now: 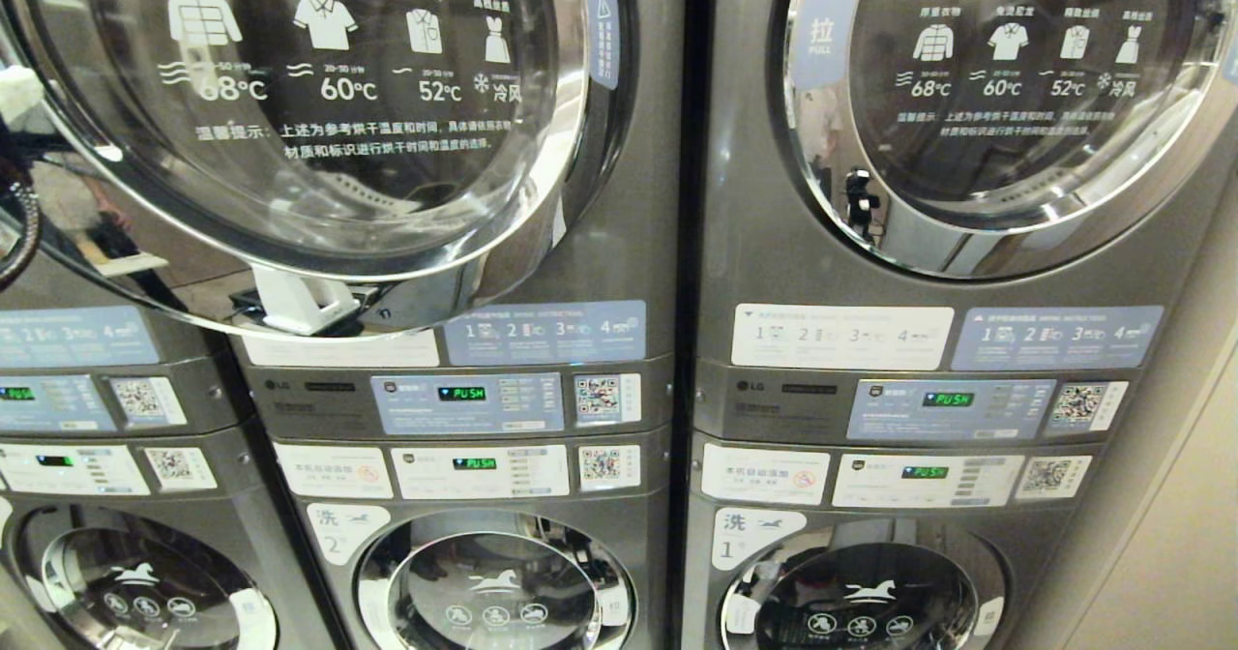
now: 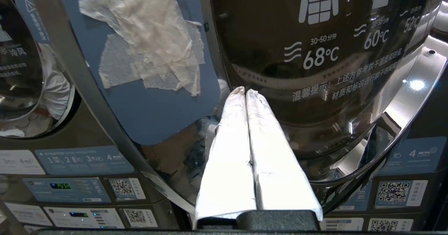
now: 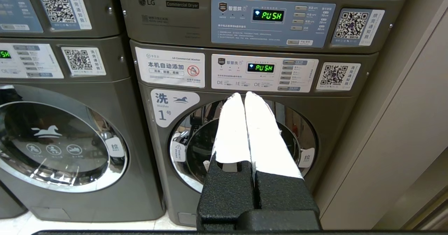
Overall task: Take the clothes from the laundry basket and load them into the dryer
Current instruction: Close the dryer
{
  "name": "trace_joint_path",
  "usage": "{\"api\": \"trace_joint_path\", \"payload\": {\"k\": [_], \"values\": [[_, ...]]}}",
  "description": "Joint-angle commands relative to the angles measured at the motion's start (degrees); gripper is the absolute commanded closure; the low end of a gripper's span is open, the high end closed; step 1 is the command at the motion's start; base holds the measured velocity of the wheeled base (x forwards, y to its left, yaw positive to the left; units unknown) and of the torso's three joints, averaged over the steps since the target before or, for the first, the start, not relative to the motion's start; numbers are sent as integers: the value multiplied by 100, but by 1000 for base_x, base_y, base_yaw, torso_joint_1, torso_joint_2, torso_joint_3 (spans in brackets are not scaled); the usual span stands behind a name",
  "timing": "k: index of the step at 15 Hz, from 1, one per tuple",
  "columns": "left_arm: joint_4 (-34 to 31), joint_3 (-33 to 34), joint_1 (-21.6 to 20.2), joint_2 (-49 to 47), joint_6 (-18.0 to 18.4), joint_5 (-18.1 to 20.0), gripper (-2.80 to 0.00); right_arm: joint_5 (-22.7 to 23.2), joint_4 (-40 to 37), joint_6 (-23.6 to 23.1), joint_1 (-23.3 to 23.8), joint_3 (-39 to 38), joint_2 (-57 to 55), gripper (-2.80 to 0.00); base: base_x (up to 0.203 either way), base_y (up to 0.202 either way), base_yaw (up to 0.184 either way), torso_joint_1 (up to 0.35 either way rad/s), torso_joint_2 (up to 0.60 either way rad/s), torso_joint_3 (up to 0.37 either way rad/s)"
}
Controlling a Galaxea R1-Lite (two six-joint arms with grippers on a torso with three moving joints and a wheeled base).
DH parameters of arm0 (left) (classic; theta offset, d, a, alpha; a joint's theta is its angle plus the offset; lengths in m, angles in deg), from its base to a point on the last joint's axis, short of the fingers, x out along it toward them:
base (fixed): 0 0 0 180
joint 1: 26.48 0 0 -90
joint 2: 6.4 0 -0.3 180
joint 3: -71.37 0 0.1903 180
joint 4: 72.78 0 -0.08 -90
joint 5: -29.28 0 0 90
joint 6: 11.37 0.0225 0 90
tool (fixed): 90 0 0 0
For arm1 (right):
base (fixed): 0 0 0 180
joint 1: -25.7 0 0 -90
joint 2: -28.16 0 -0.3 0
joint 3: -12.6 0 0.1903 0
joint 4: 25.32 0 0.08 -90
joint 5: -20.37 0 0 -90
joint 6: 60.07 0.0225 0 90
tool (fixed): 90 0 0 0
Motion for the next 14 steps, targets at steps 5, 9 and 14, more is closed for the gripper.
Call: {"api": "trace_joint_path", "payload": {"k": [5, 9, 14], "values": [[55, 1, -355, -384, -216, -22, 0, -9, -7, 30, 0, 5, 4, 0, 0, 0, 0, 0, 0, 0], [1260, -484, -997, -1456, -285, 16, 0, -9, -7, 39, 0, 5, 1, 0, 0, 0, 0, 0, 0, 0], [1939, -1675, -1143, -2668, -854, 406, 0, -18, -7, 39, 0, 5, 1, 0, 0, 0, 0, 0, 0, 0]]}}
